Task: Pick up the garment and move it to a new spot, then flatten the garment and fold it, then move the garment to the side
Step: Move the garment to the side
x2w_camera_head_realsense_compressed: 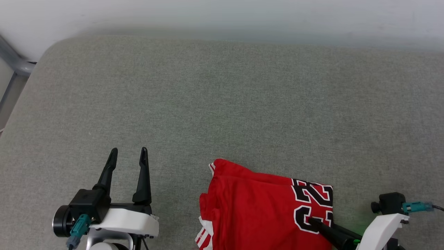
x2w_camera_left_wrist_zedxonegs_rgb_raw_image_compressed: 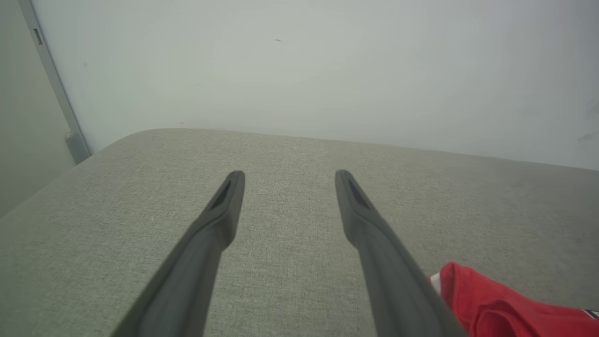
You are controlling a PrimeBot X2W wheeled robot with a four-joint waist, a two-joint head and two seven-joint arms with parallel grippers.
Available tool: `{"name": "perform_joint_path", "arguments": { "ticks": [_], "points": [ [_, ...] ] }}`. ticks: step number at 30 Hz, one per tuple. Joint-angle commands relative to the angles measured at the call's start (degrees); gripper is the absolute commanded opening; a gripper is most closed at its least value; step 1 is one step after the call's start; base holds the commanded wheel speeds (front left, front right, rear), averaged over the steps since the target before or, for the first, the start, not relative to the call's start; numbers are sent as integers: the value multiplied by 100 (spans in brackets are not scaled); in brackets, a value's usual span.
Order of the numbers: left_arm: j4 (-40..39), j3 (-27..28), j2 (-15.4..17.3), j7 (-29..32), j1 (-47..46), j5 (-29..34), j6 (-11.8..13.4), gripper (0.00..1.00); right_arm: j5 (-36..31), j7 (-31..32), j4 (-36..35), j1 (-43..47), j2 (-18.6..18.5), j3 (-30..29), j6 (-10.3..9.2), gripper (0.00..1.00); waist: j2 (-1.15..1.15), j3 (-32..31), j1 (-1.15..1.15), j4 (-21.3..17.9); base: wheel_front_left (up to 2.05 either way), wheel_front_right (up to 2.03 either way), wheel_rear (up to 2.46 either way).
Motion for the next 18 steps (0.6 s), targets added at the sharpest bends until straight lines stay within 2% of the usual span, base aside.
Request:
{"name": "perform_joint_path", "arguments": {
  "ticks": [1, 4, 5, 6, 7, 8, 15, 18],
  "points": [
    [1, 69, -60, -14, -67, 70, -51, 100, 107, 51, 229, -65, -73, 227, -12, 100, 0, 94, -1, 82, 0, 0, 0],
    [36, 140, -129, -14, -78, 138, -122, 100, 196, 22, 392, -175, -184, 499, -14, 100, 0, 117, -1, 92, 0, 0, 0],
    [53, 154, -143, -14, -79, 167, -146, 100, 222, 4, 437, -212, -210, 573, -14, 87, 0, 114, -1, 93, 0, 0, 0],
    [53, 154, -143, -14, -79, 167, -146, 100, 222, 4, 437, -212, -210, 573, -14, 87, 0, 114, -1, 93, 0, 0, 0],
    [71, 171, -157, -14, -81, 183, -168, 100, 231, -34, 453, -270, -239, 636, -14, 28, 0, 104, -1, 95, 0, 0, 0],
    [88, 189, -171, -14, -85, 207, -196, 100, 235, -84, 446, -335, -267, 692, -14, 0, 0, 89, -1, 93, 0, 0, 0],
    [202, 320, -227, -14, 57, 318, -322, 100, 76, -453, 226, -595, -523, 1050, -8, 0, 0, -251, -1, -19, 0, 0, 0],
    [186, 373, -235, -14, 131, 370, -345, 100, -254, -579, 79, -674, -710, 1226, -8, 0, 0, -432, -1, -183, 0, 0, 0]
  ]
}}
